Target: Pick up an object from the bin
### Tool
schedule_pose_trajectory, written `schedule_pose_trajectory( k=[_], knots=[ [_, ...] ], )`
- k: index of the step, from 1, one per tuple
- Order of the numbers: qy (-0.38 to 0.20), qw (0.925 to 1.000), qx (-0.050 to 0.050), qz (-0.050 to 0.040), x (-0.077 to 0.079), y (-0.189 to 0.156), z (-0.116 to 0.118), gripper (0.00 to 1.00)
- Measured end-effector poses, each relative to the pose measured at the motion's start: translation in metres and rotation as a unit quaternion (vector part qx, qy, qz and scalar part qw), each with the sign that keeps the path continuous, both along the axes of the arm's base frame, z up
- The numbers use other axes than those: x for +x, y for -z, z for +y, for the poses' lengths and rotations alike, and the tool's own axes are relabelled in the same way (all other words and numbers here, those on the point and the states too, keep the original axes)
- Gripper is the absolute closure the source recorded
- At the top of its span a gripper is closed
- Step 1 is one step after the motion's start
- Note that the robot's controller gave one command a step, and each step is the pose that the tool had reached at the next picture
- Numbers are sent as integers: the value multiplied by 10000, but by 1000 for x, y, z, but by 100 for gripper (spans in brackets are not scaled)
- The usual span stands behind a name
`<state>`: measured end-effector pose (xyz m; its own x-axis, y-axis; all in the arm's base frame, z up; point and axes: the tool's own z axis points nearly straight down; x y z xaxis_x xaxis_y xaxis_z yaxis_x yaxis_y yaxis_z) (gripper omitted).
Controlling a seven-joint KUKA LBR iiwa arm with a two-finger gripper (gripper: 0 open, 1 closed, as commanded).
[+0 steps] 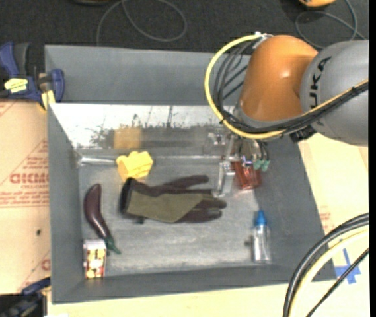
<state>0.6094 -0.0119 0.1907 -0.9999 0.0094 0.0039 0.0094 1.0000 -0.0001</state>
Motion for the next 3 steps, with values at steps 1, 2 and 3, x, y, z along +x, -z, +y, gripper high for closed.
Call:
schedule_pose_trajectory(
  k=[1, 2, 3],
  knots=[
    [1, 10000, -1, -41, 1, -5, 0, 0],
    [244, 9997, 1, -60, -7, 43, 6, 0],
    [-272, 9996, -5, -38, -28, 82, 2, 0]
  ],
)
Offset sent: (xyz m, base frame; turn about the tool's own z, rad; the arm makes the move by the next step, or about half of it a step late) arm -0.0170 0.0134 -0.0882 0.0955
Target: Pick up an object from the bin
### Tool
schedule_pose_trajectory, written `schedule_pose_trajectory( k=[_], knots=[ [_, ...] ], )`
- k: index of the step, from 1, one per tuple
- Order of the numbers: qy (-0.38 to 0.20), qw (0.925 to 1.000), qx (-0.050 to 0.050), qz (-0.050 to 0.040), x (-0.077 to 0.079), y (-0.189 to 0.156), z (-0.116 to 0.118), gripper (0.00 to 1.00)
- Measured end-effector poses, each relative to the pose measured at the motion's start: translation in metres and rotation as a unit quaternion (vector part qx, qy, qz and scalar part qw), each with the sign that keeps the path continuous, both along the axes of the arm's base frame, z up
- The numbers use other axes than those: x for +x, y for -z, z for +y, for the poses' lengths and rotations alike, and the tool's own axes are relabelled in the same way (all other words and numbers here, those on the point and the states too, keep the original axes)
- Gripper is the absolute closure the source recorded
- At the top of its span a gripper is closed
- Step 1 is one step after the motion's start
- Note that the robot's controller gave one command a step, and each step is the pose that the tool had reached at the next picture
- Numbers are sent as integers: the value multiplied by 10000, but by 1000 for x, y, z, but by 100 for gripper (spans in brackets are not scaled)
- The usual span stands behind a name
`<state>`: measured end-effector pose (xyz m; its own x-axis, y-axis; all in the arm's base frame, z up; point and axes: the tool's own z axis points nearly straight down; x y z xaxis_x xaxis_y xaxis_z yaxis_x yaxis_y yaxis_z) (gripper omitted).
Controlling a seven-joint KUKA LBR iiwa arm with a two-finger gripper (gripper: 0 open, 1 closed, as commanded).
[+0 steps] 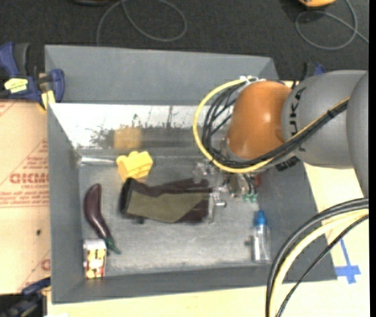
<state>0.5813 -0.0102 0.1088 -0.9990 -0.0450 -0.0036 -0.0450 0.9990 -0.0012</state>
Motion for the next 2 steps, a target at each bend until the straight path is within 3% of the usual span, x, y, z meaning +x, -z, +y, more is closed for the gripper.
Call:
schedule_pose_trajectory(
  k=[1, 2],
  knots=[
    [-1112, 9938, -8, -13, 2, 14, 8, 0],
    [689, 9976, 9, -25, -4, 37, 47, 100]
  ],
)
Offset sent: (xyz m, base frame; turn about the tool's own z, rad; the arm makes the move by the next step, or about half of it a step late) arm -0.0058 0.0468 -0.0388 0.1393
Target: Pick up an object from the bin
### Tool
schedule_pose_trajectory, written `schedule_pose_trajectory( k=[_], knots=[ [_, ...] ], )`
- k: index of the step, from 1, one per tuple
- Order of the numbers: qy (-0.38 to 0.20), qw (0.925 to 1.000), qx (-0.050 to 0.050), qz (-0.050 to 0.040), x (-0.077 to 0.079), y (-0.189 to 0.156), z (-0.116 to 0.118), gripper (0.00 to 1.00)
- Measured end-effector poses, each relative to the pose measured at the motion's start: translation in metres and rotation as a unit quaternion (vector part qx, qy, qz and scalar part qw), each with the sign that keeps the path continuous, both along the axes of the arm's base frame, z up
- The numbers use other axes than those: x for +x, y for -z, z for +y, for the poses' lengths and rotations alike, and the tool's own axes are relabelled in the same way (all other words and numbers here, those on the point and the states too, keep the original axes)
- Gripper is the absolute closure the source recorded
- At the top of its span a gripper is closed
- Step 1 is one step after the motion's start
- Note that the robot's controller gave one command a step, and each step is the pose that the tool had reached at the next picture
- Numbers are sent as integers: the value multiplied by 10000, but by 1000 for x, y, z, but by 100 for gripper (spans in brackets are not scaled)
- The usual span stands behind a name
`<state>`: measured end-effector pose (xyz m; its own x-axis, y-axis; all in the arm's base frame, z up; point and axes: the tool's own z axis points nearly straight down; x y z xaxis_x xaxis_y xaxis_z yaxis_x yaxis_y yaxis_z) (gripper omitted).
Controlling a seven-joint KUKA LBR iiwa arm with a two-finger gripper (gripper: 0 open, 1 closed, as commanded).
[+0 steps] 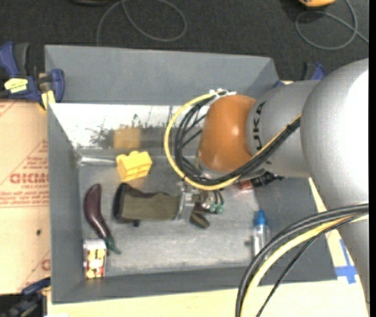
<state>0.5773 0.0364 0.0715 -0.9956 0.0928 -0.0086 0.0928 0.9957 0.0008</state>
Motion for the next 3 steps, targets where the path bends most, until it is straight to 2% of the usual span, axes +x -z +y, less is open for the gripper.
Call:
schedule_pose_trajectory(
  k=[2, 3],
  knots=[
    [-36, 10000, -3, -11, 1, 0, 0, 100],
    [-12, 10000, -6, 42, -8, -36, -2, 100]
  ],
)
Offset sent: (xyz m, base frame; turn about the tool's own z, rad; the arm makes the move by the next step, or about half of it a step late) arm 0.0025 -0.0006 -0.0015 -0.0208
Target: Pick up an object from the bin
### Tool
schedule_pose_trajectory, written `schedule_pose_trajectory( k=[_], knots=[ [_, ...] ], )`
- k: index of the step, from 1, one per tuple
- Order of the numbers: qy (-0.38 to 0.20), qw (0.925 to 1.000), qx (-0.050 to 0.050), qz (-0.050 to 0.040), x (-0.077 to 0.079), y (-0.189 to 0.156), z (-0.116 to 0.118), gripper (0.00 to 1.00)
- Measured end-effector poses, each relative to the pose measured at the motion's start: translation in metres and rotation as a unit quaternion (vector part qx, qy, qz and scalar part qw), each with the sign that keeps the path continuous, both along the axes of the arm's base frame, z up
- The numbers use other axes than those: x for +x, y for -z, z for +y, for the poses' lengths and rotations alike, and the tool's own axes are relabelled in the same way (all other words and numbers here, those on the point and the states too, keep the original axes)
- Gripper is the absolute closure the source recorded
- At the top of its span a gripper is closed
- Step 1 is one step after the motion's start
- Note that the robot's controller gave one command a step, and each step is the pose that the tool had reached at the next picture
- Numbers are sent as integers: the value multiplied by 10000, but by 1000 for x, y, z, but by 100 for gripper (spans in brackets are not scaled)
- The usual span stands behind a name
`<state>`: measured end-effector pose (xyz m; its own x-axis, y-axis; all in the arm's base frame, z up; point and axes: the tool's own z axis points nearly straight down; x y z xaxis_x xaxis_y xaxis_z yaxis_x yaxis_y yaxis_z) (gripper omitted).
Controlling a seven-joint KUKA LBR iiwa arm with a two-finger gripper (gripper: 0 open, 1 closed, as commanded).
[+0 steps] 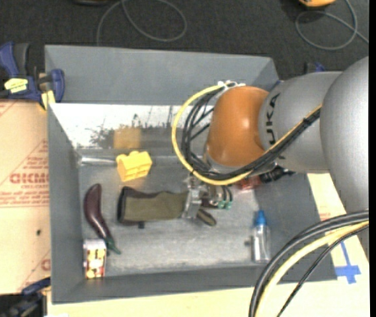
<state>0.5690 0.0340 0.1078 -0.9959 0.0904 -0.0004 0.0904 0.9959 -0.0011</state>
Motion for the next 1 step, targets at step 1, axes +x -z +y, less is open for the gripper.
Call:
schedule_pose_trajectory(
  k=[1],
  knots=[
    [27, 10000, 8, -94, 5, -31, 0, 100]
  ],
)
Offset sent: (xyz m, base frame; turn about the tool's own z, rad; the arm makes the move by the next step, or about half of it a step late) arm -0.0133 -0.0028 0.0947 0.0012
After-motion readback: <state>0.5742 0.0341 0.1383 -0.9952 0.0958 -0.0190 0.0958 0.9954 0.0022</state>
